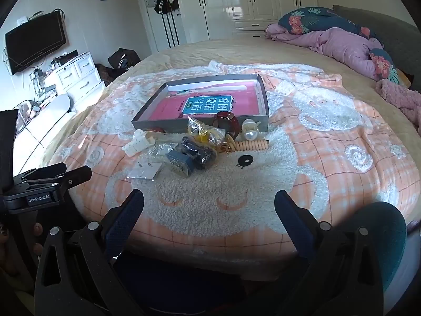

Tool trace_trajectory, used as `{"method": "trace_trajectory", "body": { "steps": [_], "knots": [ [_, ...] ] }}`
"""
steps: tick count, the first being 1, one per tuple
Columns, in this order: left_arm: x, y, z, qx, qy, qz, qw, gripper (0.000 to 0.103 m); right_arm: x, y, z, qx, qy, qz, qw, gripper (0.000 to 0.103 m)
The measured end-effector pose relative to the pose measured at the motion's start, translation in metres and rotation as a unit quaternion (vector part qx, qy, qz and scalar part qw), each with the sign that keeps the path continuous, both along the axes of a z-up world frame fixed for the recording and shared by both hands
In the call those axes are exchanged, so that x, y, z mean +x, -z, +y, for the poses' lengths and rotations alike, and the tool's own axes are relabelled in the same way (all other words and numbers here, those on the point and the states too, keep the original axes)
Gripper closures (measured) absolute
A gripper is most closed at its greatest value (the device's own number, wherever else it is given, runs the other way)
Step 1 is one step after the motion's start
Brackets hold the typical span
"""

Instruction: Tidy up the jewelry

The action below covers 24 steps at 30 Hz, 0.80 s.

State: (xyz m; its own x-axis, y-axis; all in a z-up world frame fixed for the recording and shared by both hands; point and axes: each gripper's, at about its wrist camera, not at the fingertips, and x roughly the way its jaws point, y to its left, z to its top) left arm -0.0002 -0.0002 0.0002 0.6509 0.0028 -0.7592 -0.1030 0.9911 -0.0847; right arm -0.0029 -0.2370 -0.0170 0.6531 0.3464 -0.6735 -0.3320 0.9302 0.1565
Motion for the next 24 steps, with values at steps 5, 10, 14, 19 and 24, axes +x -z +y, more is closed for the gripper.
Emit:
{"method": "trace_trajectory", "body": {
  "steps": [5,10,14,19,24],
  "knots": [
    [-0.0001,-0.0004,0.0005,-0.001,-0.001,0.001,1.0000,0.009,-0.0017,-0.0049,0.0043,-0.001,-0.001,0.001,1.000,0.004],
    [-0.0002,0.0002,-0.0001,0.000,0.001,0.001,1.0000,0.009,-0.0027,-0.0068,0.0053,-0.002,-0.004,0.001,1.000,0.004],
    [-0.0004,0.0003,-0.0002,0.000,0.001,0.001,1.0000,0.009,-0.0037,-0.0057,0.0045,0.000,-0.004,0.000,1.000,0.004],
    [-0.0033,-0.0030,-0.0006,0.001,0.002,0.001,1.0000,0.009,-0.0044,-0.0065,0.0047,0.001,-0.003,0.000,1.000,0.004],
    [-0.0021,-0.0007,-0.0004,0.001,0.002,0.001,1.0000,0.009,-0.0040,-0.0051,0.0049,0.000,-0.006,-0.001,1.000,0.004]
  ]
}}
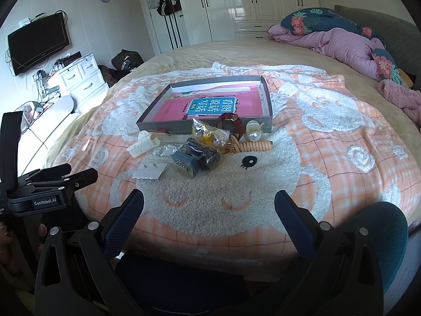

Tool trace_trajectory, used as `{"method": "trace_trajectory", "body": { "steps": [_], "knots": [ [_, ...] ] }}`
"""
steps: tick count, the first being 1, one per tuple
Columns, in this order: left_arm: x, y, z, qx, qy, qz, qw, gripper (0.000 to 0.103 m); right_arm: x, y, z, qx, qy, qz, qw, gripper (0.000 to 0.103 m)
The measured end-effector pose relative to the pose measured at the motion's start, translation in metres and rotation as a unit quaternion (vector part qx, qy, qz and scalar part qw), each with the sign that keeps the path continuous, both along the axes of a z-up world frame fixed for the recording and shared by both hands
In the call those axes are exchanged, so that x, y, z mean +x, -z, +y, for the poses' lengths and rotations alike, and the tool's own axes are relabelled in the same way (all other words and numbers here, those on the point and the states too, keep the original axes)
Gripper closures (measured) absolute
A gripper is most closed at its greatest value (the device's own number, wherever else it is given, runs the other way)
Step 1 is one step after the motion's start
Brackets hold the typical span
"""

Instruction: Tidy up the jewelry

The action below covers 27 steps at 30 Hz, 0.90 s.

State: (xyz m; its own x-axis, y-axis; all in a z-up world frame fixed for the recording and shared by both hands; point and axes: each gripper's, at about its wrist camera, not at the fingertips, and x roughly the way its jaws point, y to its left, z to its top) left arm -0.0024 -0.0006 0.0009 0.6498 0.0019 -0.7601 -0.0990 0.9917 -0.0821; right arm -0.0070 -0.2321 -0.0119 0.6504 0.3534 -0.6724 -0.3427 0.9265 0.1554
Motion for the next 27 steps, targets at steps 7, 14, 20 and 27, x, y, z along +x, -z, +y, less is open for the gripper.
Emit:
{"method": "trace_trajectory", "body": {
  "steps": [7,14,20,27],
  "knots": [
    [-0.0002,-0.0001,-0.0006,0.001,-0.001,0.000,1.0000,0.009,-0.0014,0.0007,0.0035,0.000,-0.004,-0.001,1.000,0.004],
    [-0.0005,-0.0004,-0.0015,0.002,0.000,-0.001,1.0000,0.009,-0.0013,-0.0003,0.0028,0.000,-0.004,0.000,1.000,0.004],
    [0.0007,-0.0010,-0.0019,0.002,0.001,-0.001,1.0000,0.009,-0.0014,-0.0002,0.0034,0.001,-0.003,-0.001,1.000,0.004],
    [0.0017,-0.0024,-0.0021,0.001,0.000,-0.001,1.0000,0.009,-0.0014,-0.0003,0.0030,0.000,-0.003,-0.001,1.000,0.004]
  ]
}}
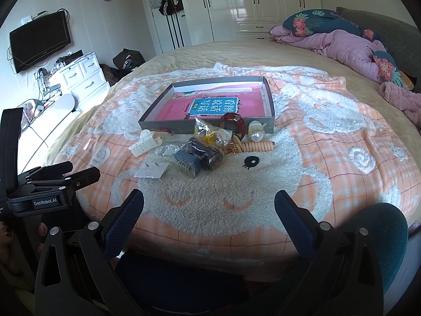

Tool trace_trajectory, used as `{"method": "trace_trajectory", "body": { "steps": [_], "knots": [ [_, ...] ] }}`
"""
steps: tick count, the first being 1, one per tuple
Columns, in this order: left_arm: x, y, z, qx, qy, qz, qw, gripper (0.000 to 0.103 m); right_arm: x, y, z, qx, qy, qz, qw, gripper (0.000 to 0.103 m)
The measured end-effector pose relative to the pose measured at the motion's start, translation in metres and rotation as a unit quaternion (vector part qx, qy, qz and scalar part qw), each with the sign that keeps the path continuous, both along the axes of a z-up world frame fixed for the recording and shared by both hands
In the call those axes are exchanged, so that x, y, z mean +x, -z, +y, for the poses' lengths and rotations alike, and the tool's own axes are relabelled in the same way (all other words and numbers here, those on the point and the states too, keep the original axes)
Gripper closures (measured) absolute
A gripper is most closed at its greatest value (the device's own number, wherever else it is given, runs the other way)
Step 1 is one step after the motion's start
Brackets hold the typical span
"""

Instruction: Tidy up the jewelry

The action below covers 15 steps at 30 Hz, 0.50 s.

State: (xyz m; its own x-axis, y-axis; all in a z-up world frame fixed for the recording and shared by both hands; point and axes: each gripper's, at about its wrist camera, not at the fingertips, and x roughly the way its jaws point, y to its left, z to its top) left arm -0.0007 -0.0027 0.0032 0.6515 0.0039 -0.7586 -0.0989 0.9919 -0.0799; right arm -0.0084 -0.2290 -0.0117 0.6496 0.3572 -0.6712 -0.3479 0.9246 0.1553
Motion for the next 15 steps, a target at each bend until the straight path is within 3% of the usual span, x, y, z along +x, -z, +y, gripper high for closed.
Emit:
{"method": "trace_trajectory", "body": {
  "steps": [15],
  "knots": [
    [0.005,-0.006,-0.009,-0.001,0.002,-0.008,1.0000,0.009,0.004,-0.001,-0.001,0.004,0.003,0.000,1.000,0.004]
  ]
}}
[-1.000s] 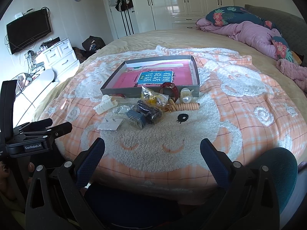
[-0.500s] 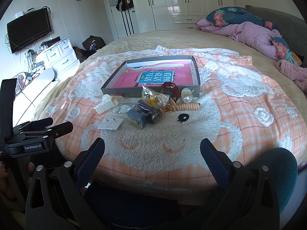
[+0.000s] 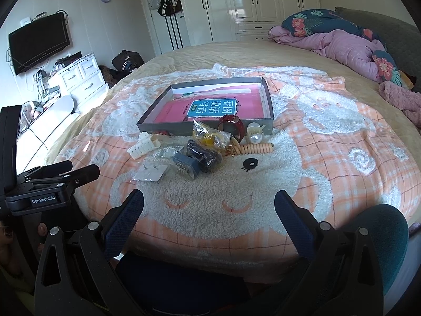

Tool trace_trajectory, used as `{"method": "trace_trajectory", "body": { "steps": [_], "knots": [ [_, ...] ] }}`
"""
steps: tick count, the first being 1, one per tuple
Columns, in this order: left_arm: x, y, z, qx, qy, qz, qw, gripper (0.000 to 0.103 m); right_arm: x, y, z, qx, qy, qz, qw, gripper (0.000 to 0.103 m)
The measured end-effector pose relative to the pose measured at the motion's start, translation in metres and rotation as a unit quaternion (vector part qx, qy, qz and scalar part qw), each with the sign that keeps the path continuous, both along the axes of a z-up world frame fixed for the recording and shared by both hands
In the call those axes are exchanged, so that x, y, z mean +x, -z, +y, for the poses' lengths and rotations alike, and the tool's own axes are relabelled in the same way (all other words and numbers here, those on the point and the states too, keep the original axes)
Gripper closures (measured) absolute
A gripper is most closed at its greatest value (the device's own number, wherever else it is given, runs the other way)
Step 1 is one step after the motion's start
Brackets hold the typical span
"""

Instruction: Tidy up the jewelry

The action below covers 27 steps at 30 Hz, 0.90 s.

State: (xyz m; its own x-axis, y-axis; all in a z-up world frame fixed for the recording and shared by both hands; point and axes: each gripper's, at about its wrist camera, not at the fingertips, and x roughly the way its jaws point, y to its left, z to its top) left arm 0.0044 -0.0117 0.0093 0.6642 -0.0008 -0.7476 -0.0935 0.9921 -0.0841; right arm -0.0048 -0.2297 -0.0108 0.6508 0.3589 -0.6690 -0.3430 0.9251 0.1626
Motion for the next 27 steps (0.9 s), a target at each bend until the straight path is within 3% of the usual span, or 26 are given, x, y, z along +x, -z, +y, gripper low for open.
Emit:
{"method": "trace_trajectory", "body": {
  "steps": [9,15,21,27],
  "knots": [
    [0.015,-0.002,0.007,-0.010,-0.007,-0.001,0.9999,0.009,0.013,0.000,-0.005,-0.004,0.003,-0.002,1.000,0.004],
    [0.027,-0.004,0.017,0.012,-0.018,-0.009,0.9997,0.009,0.031,-0.004,-0.010,-0.014,0.013,-0.010,1.000,0.004],
    [0.042,0.003,0.029,0.009,-0.025,0.007,0.9996,0.009,0.056,-0.006,-0.020,-0.019,0.027,-0.015,0.999,0.004],
    [0.055,0.026,0.012,-0.007,0.016,0.046,0.9988,0.009,0.083,-0.005,-0.031,-0.025,0.048,-0.016,0.998,0.004]
  ]
}}
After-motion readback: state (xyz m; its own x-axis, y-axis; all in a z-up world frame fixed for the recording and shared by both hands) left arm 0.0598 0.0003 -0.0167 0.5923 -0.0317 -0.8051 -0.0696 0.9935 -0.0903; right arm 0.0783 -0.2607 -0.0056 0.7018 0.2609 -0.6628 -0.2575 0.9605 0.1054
